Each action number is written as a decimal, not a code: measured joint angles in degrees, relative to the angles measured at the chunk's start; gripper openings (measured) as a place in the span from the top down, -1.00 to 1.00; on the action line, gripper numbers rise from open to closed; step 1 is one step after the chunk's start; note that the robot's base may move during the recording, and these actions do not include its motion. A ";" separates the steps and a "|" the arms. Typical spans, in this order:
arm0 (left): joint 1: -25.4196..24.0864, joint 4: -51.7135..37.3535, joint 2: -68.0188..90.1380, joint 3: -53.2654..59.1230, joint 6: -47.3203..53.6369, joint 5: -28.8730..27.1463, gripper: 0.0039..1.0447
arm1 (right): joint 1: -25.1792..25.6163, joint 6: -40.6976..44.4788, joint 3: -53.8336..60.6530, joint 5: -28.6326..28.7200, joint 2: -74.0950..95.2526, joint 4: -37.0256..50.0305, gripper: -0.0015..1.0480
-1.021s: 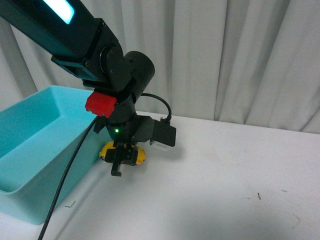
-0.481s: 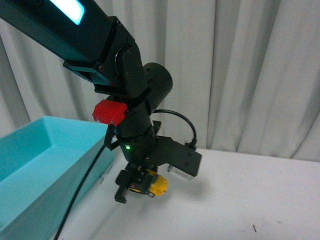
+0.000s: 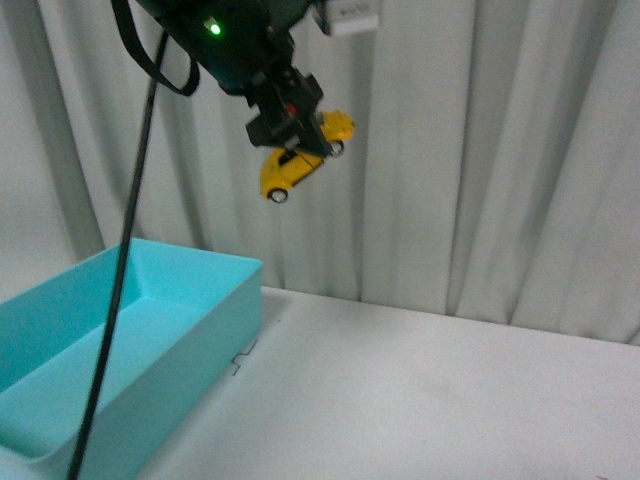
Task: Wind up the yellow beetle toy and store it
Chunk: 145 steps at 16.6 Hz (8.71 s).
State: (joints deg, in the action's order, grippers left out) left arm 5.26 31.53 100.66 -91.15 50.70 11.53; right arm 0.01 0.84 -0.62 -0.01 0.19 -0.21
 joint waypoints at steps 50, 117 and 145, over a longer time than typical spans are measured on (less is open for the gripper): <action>-18.23 -15.80 17.29 19.85 -34.95 -19.87 -0.50 | 0.00 -0.02 0.00 0.00 0.00 -0.02 -0.87; -5.25 -31.30 -100.52 90.60 -50.60 -11.56 0.28 | 0.00 -0.02 0.00 0.00 0.00 0.00 -0.87; -5.25 -31.36 -100.54 90.60 -50.58 -11.56 -0.88 | 0.00 -0.02 0.00 0.00 -0.04 0.00 -0.87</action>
State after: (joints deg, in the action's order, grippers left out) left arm 0.01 0.16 0.12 -0.56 0.12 -0.03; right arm 0.01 0.82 -0.62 -0.01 0.14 -0.21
